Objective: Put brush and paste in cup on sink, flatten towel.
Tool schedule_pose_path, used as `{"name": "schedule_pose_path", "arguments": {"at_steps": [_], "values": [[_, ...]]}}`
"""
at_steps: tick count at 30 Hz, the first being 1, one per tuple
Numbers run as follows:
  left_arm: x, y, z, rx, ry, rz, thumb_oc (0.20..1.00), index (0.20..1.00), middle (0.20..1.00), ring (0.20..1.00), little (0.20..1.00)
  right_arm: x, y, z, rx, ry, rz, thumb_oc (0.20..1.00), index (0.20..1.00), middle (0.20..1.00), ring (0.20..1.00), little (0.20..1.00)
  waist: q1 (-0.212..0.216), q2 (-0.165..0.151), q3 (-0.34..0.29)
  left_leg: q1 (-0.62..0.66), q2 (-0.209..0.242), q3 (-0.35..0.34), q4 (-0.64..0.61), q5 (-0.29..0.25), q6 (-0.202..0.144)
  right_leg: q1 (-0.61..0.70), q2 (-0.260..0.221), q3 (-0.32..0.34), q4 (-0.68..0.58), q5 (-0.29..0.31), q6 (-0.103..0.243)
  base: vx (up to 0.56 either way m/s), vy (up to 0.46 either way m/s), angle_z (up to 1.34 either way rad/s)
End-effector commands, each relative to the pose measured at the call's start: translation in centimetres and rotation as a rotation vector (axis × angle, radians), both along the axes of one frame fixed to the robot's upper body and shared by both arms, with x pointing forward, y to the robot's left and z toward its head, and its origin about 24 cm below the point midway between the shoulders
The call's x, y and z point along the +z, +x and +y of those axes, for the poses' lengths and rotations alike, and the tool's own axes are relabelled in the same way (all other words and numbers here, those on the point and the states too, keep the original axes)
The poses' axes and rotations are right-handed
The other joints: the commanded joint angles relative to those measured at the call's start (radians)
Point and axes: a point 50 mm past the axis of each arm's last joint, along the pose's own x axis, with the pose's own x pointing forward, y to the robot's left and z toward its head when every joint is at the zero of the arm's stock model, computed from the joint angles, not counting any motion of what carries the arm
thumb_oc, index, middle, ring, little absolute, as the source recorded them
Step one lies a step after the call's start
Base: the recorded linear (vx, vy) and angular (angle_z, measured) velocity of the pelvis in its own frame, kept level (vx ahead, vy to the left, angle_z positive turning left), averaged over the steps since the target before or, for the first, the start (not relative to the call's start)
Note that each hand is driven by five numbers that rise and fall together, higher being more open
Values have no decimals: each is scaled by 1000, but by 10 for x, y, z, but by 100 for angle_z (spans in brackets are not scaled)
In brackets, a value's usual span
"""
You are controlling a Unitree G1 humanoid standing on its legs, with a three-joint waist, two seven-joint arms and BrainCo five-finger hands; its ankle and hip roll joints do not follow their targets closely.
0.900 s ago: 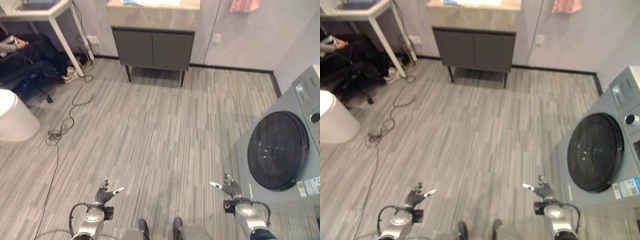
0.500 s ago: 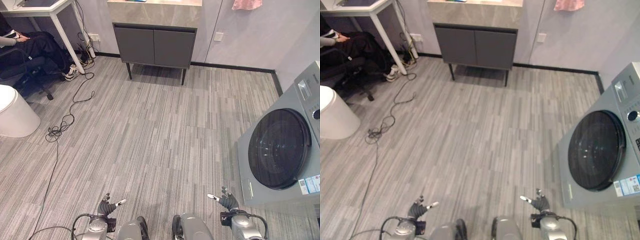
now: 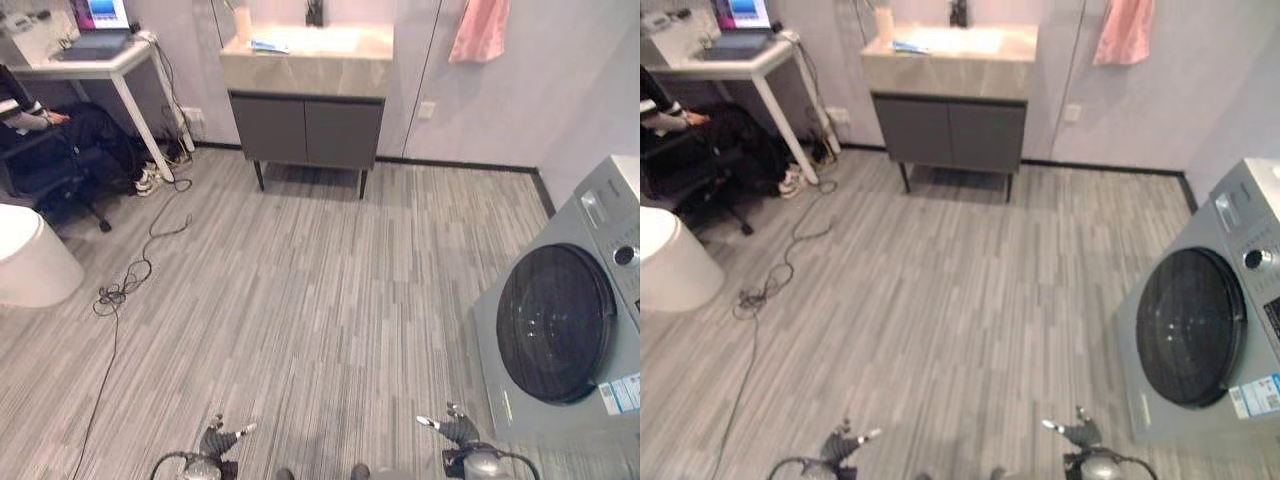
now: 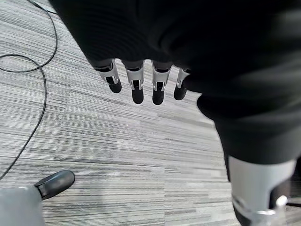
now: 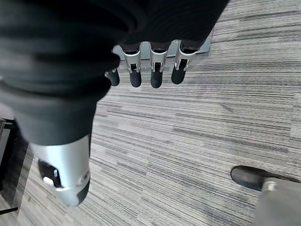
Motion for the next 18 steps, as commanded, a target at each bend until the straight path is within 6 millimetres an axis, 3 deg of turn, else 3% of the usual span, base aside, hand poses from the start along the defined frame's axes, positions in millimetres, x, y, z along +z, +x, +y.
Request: {"name": "schedule_pose_path", "arguments": {"at_steps": [1,7,10,13,15,17,18], "values": [[10,21,6,-24,25,-72,1000,1000,1000,1000,1000,11,23,2,0,5,-88,1000,1000,1000,1000,1000,-4,-25,35,-1,24,-18,54,-17,-31,10,-92,-6,-24,56,111,46,37,3],[12,23,9,-40,37,-81,1000,1000,1000,1000,1000,12,24,1,-19,17,-99,1000,1000,1000,1000,1000,-5,-22,40,0,10,-25,46,-27,-22,3,-106,-5,0,51,121,38,70,2],[15,29,13,-44,52,-100,1000,1000,1000,1000,1000,17,31,-3,-20,1,-121,1000,1000,1000,1000,1000,-4,-19,47,-5,-15,-32,28,-30,0,-27,-132,5,54,56,143,37,148,0],[19,34,16,-51,64,-118,1000,1000,1000,1000,1000,20,34,-7,-67,11,-144,1000,1000,1000,1000,1000,-7,-20,60,-18,-33,-45,28,-31,18,-76,-155,24,143,115,166,25,166,4],[21,37,16,-65,73,-131,1000,1000,1000,1000,1000,22,38,-5,-90,35,-171,1000,1000,1000,1000,1000,-16,-18,88,-2,-70,-56,10,-40,54,-163,-186,79,320,255,188,45,201,8],[23,41,16,-70,77,-144,1000,1000,1000,1000,1000,25,42,-4,-82,36,-187,1000,1000,1000,1000,1000,-19,-14,106,0,-74,-55,5,-41,62,-199,-191,89,374,296,191,41,180,28],[23,43,15,-70,74,-147,1000,1000,1000,1000,1000,26,45,-2,-81,36,-200,1000,1000,1000,1000,1000,-25,2,137,15,-71,-60,5,-52,71,-271,-191,87,472,262,188,288,232,20]]}}
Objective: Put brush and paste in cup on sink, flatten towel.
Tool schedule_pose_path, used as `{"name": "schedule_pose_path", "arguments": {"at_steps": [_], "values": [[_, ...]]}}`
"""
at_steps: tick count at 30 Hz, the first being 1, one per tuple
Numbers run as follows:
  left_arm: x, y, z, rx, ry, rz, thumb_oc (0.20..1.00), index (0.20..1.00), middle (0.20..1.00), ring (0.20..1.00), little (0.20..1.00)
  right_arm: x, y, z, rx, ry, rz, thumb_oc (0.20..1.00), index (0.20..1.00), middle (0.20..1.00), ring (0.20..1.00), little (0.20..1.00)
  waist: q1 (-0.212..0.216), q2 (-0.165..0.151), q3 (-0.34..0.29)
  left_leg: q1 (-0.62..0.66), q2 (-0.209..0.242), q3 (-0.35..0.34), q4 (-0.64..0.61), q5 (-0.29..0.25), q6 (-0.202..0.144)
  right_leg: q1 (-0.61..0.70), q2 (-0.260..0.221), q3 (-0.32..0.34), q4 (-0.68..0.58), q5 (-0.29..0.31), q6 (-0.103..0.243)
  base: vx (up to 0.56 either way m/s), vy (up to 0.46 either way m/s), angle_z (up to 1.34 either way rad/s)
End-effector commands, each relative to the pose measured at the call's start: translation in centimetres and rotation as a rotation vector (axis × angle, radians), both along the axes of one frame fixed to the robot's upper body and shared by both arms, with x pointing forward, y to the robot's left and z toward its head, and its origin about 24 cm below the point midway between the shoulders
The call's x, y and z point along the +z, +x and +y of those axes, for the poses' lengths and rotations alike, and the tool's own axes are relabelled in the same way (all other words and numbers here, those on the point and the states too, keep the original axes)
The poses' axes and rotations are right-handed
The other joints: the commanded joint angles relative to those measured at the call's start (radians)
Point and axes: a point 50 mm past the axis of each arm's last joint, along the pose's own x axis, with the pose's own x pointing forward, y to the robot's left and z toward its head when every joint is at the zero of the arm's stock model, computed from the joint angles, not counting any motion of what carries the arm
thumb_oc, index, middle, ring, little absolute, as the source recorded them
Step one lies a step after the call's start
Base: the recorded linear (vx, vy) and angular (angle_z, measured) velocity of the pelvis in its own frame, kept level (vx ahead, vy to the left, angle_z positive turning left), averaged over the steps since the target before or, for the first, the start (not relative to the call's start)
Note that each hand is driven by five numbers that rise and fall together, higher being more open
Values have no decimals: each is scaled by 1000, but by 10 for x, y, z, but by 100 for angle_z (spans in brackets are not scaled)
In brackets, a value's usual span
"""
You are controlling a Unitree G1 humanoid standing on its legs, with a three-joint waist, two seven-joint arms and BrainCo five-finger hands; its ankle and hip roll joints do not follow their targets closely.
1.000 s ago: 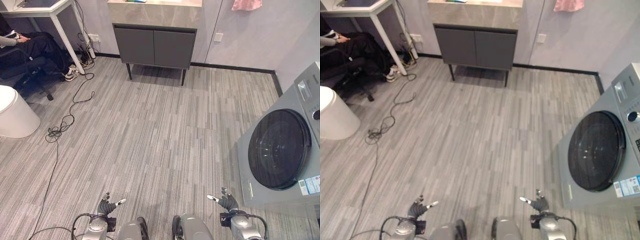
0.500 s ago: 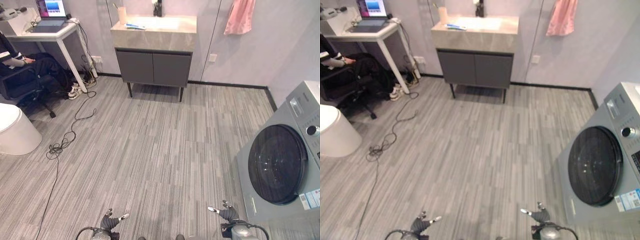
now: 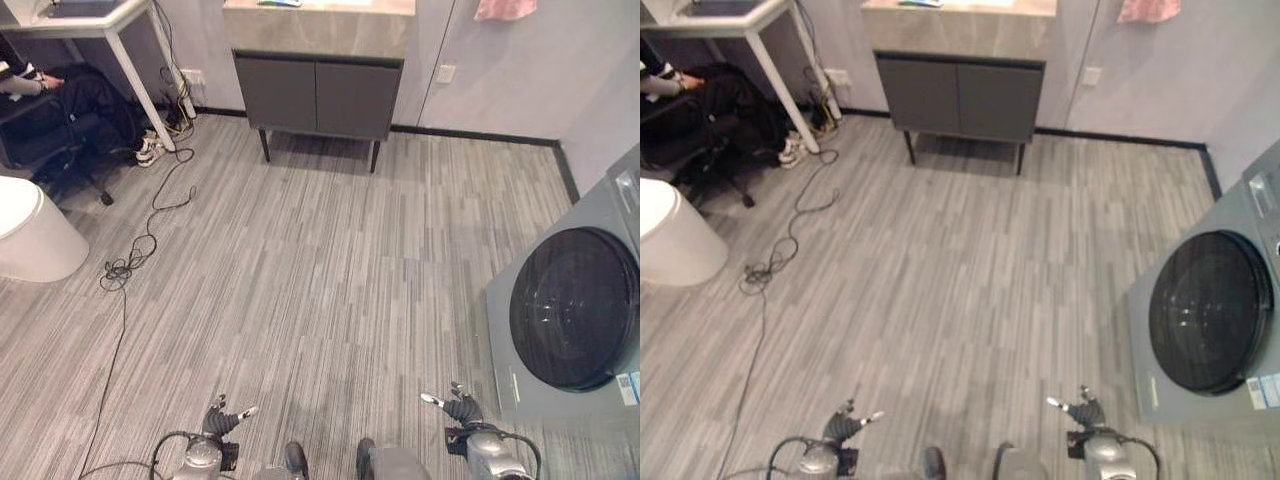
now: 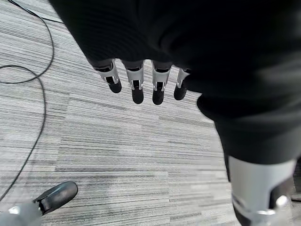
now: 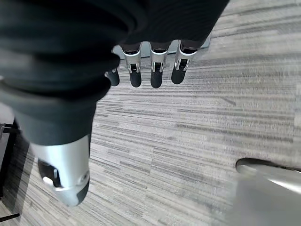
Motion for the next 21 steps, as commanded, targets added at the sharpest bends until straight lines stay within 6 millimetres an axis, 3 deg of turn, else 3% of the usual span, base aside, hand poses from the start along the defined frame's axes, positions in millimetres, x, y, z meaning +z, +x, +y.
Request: {"name": "schedule_pose_path", "arguments": {"at_steps": [1,3,5,7,10,11,12,13,14,15,16,17,18,19,20,21], "values": [[7,7,14,-60,99,-14,1000,1000,1000,1000,1000,13,25,7,-42,34,-109,1000,1000,1000,1000,1000,-33,-3,27,46,-8,-32,25,-63,-10,-1,24,82,-205,176,41,423,170,10],[6,10,9,-109,117,1,1000,1000,1000,1000,1000,15,28,3,-90,58,-133,1000,1000,1000,1000,1000,-50,1,26,78,-23,-38,23,-92,-20,-25,11,48,-388,174,32,429,15,4],[8,17,7,-120,122,-15,1000,1000,1000,1000,1000,17,30,-1,-112,55,-138,1000,1000,1000,1000,1000,-75,4,24,129,-31,-55,22,-122,-43,-55,14,55,-600,236,47,456,-92,9],[9,19,8,-106,116,-24,1000,1000,1000,1000,1000,19,33,-2,-98,42,-145,1000,1000,1000,1000,1000,-89,3,20,161,-27,-60,20,-133,-64,-84,-13,68,-700,296,68,390,-95,40],[5,12,6,-80,90,-4,1000,1000,1000,1000,1000,17,24,-6,-81,34,-127,1000,1000,1000,1000,1000,-118,14,6,234,-4,-93,41,-123,-96,-70,19,95,-673,295,58,630,-203,36],[2,7,4,-55,69,14,1000,1000,1000,1000,1000,14,18,-8,-78,28,-106,1000,1000,1000,1000,1000,-131,25,-6,259,20,-112,67,-83,-113,-61,62,122,-636,291,38,558,-270,38],[1,5,2,-55,59,17,1000,1000,1000,1000,1000,12,15,-10,-80,22,-91,1000,1000,1000,1000,1000,-131,25,-9,234,23,-115,114,-58,-124,-40,72,122,-642,287,27,681,-444,62],[-2,2,-2,-23,14,30,1000,1000,1000,1000,1000,11,9,-15,-69,0,-69,1000,1000,1000,1000,1000,-123,24,-17,127,53,-127,372,99,-168,37,114,119,-644,249,-29,391,-308,71],[-2,2,-2,-23,14,30,1000,1000,1000,1000,1000,11,9,-15,-69,0,-69,1000,1000,1000,1000,1000,-124,22,-18,125,51,-129,372,101,-167,35,112,119,-644,250,-28,496,-418,83],[-2,2,-4,-18,2,27,1000,1000,1000,1000,1000,10,7,-17,-68,-7,-64,1000,1000,1000,1000,1000,-113,12,-13,63,85,-123,519,175,-183,76,120,101,-651,223,-60,292,-337,51],[0,7,-4,-22,-6,10,1000,1000,1000,1000,1000,11,8,-18,-61,-16,-69,1000,1000,1000,1000,1000,-96,-6,-1,-15,112,-118,650,215,-185,109,125,97,-652,193,-94,425,-491,27],[2,11,-6,-23,-12,-7,1000,1000,1000,1000,1000,13,9,-20,-60,-32,-68,1000,1000,1000,1000,1000,-80,-18,17,-60,137,-90,768,209,-179,142,132,92,-655,167,-116,260,-331,-10],[3,11,-6,-23,-12,-7,1000,1000,1000,1000,1000,13,9,-20,-60,-32,-69,1000,1000,1000,1000,1000,-80,-16,17,-62,138,-91,771,207,-179,142,134,91,-655,167,-116,392,-334,-11],[6,17,-5,-8,-7,-29,1000,1000,1000,1000,1000,16,15,-23,-60,-59,-79,1000,1000,1000,1000,1000,-51,-39,34,-159,145,-50,814,142,-165,193,132,81,-658,121,-130,435,-211,-10],[9,21,-6,-9,-7,-56,1000,1000,1000,1000,1000,18,16,-26,-72,-63,-85,1000,1000,1000,1000,1000,-43,-40,34,-218,100,-42,776,104,-156,218,132,83,-671,117,-122,435,-212,4],[9,21,-6,-9,-7,-56,1000,1000,1000,1000,1000,18,16,-26,-72,-63,-85,1000,1000,1000,1000,1000,-43,-40,34,-218,100,-42,776,104,-156,218,132,83,-671,117,-122,539,-93,34]]}}
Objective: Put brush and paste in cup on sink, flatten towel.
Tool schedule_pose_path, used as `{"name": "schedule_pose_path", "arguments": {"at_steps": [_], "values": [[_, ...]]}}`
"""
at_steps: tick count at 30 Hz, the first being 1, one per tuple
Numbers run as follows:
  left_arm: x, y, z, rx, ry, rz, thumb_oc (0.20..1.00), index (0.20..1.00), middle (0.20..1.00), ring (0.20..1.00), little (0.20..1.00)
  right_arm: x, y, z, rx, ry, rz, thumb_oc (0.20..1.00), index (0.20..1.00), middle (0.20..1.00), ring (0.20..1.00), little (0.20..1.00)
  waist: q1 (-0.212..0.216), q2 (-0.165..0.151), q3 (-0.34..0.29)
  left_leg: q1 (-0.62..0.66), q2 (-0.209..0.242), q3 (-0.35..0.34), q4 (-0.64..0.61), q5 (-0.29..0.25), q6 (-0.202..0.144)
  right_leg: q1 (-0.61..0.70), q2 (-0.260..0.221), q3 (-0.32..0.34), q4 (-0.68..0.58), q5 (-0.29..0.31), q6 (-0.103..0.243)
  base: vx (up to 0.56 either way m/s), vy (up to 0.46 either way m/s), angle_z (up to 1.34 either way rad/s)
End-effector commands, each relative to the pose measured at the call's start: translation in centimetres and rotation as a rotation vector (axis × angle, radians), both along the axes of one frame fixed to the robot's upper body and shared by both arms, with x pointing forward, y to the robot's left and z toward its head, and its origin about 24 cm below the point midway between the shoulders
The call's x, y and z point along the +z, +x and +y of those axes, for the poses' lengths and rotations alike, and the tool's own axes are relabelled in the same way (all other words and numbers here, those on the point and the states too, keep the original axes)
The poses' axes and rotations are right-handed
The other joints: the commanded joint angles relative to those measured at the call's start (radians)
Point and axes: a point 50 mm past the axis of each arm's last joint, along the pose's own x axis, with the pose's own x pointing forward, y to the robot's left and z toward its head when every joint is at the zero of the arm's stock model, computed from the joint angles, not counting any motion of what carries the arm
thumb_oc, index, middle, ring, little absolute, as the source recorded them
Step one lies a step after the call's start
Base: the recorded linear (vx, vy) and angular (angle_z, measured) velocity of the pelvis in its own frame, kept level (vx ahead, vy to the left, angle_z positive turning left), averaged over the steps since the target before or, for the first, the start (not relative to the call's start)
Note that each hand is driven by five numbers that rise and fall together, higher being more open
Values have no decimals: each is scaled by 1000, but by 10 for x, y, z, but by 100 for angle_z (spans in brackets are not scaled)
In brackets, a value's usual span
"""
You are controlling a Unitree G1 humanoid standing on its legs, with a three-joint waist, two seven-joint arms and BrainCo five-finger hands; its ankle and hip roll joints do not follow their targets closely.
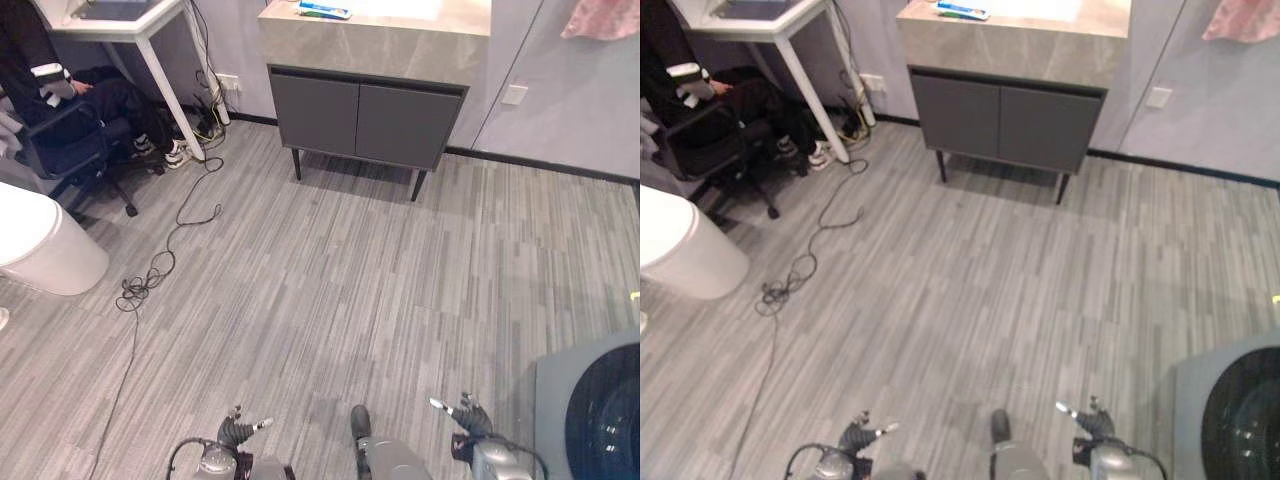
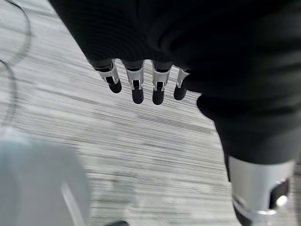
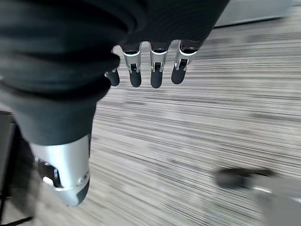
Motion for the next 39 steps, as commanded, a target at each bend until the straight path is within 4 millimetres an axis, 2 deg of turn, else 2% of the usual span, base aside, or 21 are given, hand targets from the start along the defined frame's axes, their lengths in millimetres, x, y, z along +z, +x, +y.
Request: {"name": "schedule_pose_path", "arguments": {"at_steps": [1,3,5,9,12,13,16,17,19,21,22,25,26,28,29,30,32,33,34,36,39], "values": [[20,31,11,40,7,-149,1000,1000,1000,1000,1000,17,14,-20,-13,-63,-84,1000,1000,1000,1000,1000,15,5,51,9,-92,87,-365,55,41,16,-1,21,-33,10,127,590,-50,30],[21,29,18,65,19,-159,1000,1000,1000,1000,1000,17,16,-17,-15,-52,-103,1000,1000,1000,1000,1000,44,28,48,-28,-60,130,-778,110,54,91,31,41,-52,-42,158,864,47,17],[21,26,24,111,28,-156,1000,1000,1000,1000,1000,15,15,-13,20,-79,-83,1000,1000,1000,1000,1000,86,36,39,-92,-20,33,-1082,173,44,169,39,77,-33,-107,168,850,131,-24],[18,12,35,147,49,-141,1000,1000,1000,1000,1000,13,16,-5,80,-88,-68,1000,1000,1000,1000,1000,117,32,5,-93,14,-4,-1011,210,39,235,24,160,30,-199,172,713,187,-127],[21,16,37,142,54,-153,1000,1000,1000,1000,1000,11,16,4,107,-70,-74,1000,1000,1000,1000,1000,130,14,3,-93,-19,-24,-929,228,58,227,-3,158,165,-183,196,569,243,-124],[23,20,38,70,117,-151,1000,1000,1000,1000,1000,11,17,7,84,-37,-85,1000,1000,1000,1000,1000,125,-5,-2,-66,-67,6,-889,181,92,160,-56,171,373,84,230,745,433,-79],[27,18,51,103,136,-155,1000,1000,1000,1000,1000,14,20,14,89,1,-110,1000,1000,1000,1000,1000,111,29,41,45,-79,56,-926,137,132,9,-103,58,573,182,227,694,505,-56],[27,19,49,64,151,-151,1000,1000,1000,1000,1000,16,24,17,122,-2,-122,1000,1000,1000,1000,1000,94,35,45,125,-102,85,-986,107,133,-81,-49,-7,539,106,240,764,557,-7],[24,14,50,81,143,-128,1000,1000,1000,1000,1000,19,29,21,120,17,-155,1000,1000,1000,1000,1000,81,43,41,208,-113,117,-1025,78,119,-117,-86,-172,380,34,239,707,403,-55],[19,9,48,60,145,-91,1000,1000,1000,1000,1000,20,31,23,131,9,-159,1000,1000,1000,1000,1000,66,48,44,285,-128,126,-1042,34,99,-156,-72,-208,239,-4,250,822,190,-43],[15,9,40,38,139,-73,1000,1000,1000,1000,1000,25,36,26,152,1,-190,1000,1000,1000,1000,1000,46,58,45,361,-121,120,-1043,-24,72,-205,-128,-234,-42,102,271,1019,88,61],[18,16,38,5,156,-91,1000,1000,1000,1000,1000,31,36,23,160,-22,-217,1000,1000,1000,1000,1000,14,61,52,436,-127,78,-1002,-109,72,-261,-217,-127,-94,182,306,847,-48,168],[14,12,33,17,140,-71,1000,1000,1000,1000,1000,29,31,15,158,-43,-195,1000,1000,1000,1000,1000,-17,40,38,490,-146,56,-931,-152,70,-244,-200,-95,-49,220,293,1057,-215,83],[9,3,33,59,118,-40,1000,1000,1000,1000,1000,26,24,10,164,-56,-162,1000,1000,1000,1000,1000,-28,50,21,489,-110,20,-794,-72,34,-212,-141,-49,-12,194,260,786,-367,48],[6,0,29,92,80,-29,1000,1000,1000,1000,1000,28,23,3,169,-78,-160,1000,1000,1000,1000,1000,-16,44,26,385,-64,7,-519,71,6,-158,-103,-48,2,157,209,627,-471,8],[6,-1,28,87,76,-31,1000,1000,1000,1000,1000,28,21,0,167,-85,-161,1000,1000,1000,1000,1000,-3,32,37,321,-49,-12,-357,120,-2,-133,-90,-52,5,131,178,412,-365,-54],[9,5,27,83,81,-51,1000,1000,1000,1000,1000,29,23,-7,159,-121,-150,1000,1000,1000,1000,1000,29,9,70,194,-62,-39,-260,88,20,-88,-78,-41,4,82,146,476,-251,-81],[10,7,26,88,87,-66,1000,1000,1000,1000,1000,30,27,-11,142,-159,-142,1000,1000,1000,1000,1000,58,9,76,65,-61,-20,-475,42,43,-33,-68,-22,-18,56,163,629,-179,-73],[10,7,27,88,88,-66,1000,1000,1000,1000,1000,30,27,-11,142,-159,-142,1000,1000,1000,1000,1000,58,7,74,64,-63,-19,-479,45,44,-35,-70,-22,-18,57,163,615,114,-77],[9,1,31,117,96,-58,1000,1000,1000,1000,1000,31,27,-11,161,-163,-148,1000,1000,1000,1000,1000,81,42,62,114,-48,-82,-880,86,46,-30,-44,14,-1,26,193,404,236,-66],[7,-3,33,115,103,-34,1000,1000,1000,1000,1000,26,26,-2,211,-167,-121,1000,1000,1000,1000,1000,81,52,65,144,-81,-141,-869,50,49,-42,-47,49,89,-4,199,275,169,-145]]}}
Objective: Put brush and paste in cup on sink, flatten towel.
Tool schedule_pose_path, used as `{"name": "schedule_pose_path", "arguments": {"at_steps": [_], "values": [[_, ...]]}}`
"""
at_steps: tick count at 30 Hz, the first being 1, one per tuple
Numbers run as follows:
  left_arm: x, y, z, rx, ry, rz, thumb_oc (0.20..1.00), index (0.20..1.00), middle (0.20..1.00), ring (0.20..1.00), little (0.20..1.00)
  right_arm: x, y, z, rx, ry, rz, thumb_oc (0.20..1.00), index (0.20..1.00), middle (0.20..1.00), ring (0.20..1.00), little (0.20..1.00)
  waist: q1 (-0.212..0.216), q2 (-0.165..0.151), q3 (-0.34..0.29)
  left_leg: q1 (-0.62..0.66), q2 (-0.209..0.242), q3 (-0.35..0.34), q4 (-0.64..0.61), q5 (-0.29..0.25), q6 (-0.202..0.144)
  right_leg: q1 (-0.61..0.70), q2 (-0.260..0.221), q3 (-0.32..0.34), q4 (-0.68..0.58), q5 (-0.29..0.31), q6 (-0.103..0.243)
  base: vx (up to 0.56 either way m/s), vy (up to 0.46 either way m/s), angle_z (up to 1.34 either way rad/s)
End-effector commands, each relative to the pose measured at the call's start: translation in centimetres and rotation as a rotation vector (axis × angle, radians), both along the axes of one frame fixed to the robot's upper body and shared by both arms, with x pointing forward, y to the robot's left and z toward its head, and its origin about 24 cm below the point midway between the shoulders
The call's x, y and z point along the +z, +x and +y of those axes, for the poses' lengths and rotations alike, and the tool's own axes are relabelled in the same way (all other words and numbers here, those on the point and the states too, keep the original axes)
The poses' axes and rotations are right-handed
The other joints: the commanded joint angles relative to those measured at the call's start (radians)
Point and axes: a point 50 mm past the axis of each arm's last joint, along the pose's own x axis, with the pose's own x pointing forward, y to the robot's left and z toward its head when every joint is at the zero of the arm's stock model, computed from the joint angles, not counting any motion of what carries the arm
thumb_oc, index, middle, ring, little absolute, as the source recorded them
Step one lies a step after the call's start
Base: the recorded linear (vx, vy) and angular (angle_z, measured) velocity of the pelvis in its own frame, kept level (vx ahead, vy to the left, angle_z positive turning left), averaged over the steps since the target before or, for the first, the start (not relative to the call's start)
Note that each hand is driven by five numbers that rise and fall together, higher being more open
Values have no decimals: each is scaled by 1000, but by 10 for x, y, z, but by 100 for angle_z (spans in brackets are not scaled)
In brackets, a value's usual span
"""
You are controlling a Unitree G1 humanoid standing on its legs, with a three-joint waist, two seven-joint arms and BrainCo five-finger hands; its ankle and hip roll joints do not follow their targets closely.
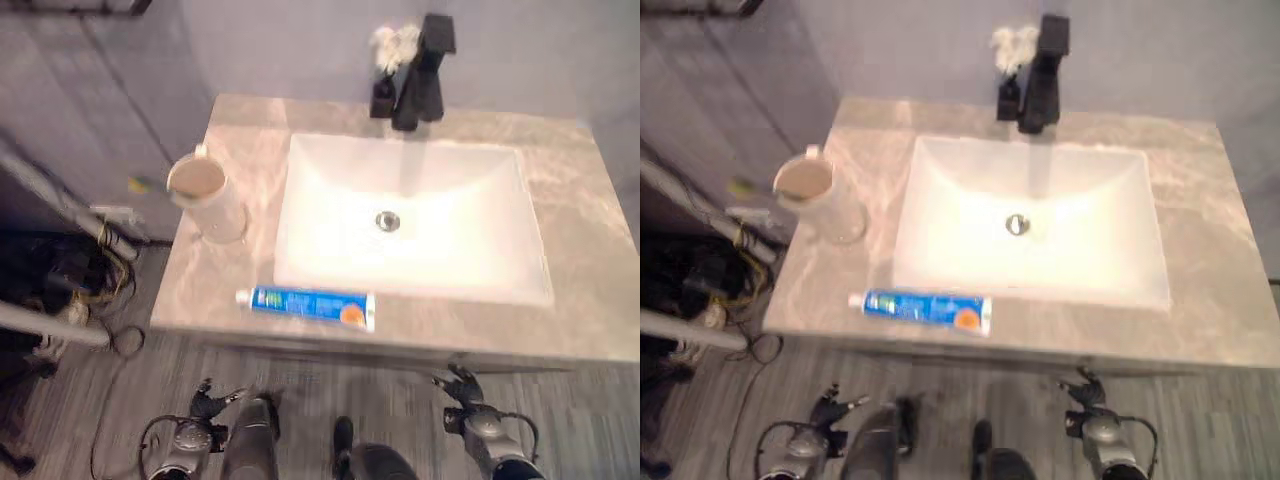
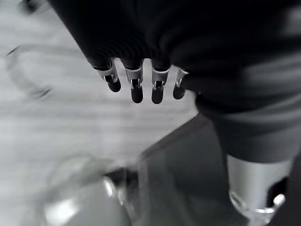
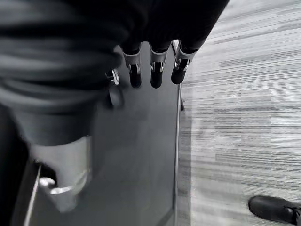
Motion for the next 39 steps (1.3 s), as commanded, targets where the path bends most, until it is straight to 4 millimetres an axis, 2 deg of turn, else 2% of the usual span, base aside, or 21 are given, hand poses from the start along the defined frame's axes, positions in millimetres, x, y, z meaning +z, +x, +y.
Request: {"name": "schedule_pose_path", "arguments": {"at_steps": [1,4,7,10,17,21,25,33,37,39], "values": [[1,16,-15,-41,-10,-28,1000,1000,1000,1000,1000,20,37,20,137,-5,-157,1000,1000,1000,1000,1000,-37,0,-17,51,-54,40,-2,-110,-37,-208,-61,-12,-48,159,32,269,280,-126],[5,20,-7,-59,31,-35,1000,1000,1000,1000,1000,22,38,25,161,0,-171,1000,1000,1000,1000,1000,-49,10,-25,83,-83,78,-50,-123,-16,-220,-87,17,-78,168,51,158,239,-45],[6,23,-6,-72,43,-45,1000,1000,1000,1000,1000,20,36,26,173,-14,-157,1000,1000,1000,1000,1000,-52,25,-31,98,-94,102,-82,-124,-9,-222,-110,24,-101,185,66,115,166,21],[6,22,-7,-97,51,-33,1000,1000,1000,1000,1000,19,34,26,160,-2,-155,1000,1000,1000,1000,1000,-55,25,-37,108,-95,111,-90,-127,-9,-215,-118,23,-118,195,73,58,92,-15],[-6,2,-12,-110,47,61,1000,1000,1000,1000,1000,9,19,24,124,8,-108,1000,1000,1000,1000,1000,-61,13,-78,177,-91,119,-194,-106,-17,-175,-131,20,-171,218,89,56,36,-2],[-8,-3,-12,-136,52,90,1000,1000,1000,1000,1000,7,15,24,116,17,-102,1000,1000,1000,1000,1000,-64,7,-77,183,-90,119,-200,-106,-16,-178,-129,24,-168,216,91,-7,24,-26],[-10,-5,-15,-159,55,100,1000,1000,1000,1000,1000,5,13,24,125,9,-85,1000,1000,1000,1000,1000,-66,2,-70,183,-100,121,-191,-113,-8,-183,-137,39,-172,242,100,-27,40,-1],[-14,-17,-15,-197,55,152,1000,1000,1000,1000,1000,-5,0,27,124,31,-26,1000,1000,1000,1000,1000,-61,-4,-94,207,-104,123,-194,-122,-4,-150,-147,40,-191,238,103,-4,21,-1],[-13,-15,-14,-211,61,147,1000,1000,1000,1000,1000,-3,3,28,130,30,-35,1000,1000,1000,1000,1000,-57,-12,-86,204,-110,143,-179,-136,2,-159,-156,49,-209,266,110,-48,26,-5],[-12,-14,-12,-206,69,138,1000,1000,1000,1000,1000,-3,8,31,151,24,-37,1000,1000,1000,1000,1000,-39,-15,-69,191,-100,175,-156,-141,3,-189,-154,32,-188,273,113,-122,-13,-28]]}}
